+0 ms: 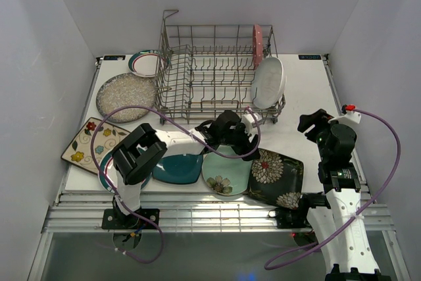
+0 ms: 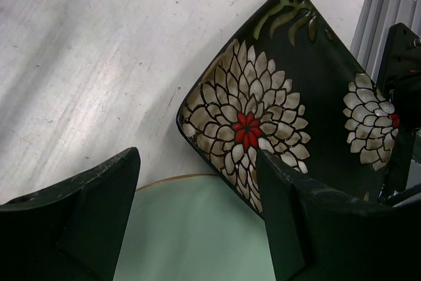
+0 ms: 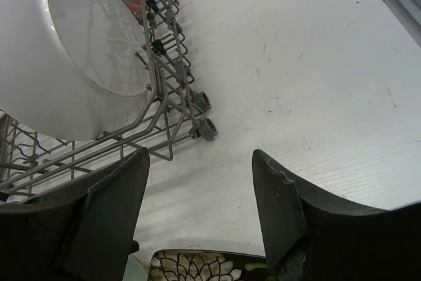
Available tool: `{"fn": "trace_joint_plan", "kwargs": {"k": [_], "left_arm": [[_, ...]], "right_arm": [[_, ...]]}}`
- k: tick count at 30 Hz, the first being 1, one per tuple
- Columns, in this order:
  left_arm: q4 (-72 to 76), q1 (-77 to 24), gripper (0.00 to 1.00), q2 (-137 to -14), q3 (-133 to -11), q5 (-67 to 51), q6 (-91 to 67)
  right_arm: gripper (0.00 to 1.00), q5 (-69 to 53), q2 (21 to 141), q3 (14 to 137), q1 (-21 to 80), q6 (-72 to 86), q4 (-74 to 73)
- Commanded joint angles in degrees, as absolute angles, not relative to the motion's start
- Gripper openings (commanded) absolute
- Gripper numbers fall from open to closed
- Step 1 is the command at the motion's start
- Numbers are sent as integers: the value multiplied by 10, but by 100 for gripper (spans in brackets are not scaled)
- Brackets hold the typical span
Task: Load the plates into the dish rack
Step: Pick up the plate from the corner of the board.
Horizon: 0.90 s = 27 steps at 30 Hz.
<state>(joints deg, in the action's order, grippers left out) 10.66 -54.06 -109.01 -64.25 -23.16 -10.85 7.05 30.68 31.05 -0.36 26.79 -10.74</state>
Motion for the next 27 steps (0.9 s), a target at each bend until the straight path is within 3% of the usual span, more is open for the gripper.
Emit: {"fn": "trace_joint_plan", "kwargs": {"k": [1, 20, 27], "left_arm": [[109, -552, 81, -1089, -653, -235, -115], [109, -575, 64, -1126, -664, -224, -120], [105, -574, 42, -1133, -674, -242, -127]], "right_arm": [[70, 79, 300, 310, -6, 267, -109], [70, 98, 296, 311, -6, 267, -119], [70, 98, 294, 311, -5, 266, -120]]}}
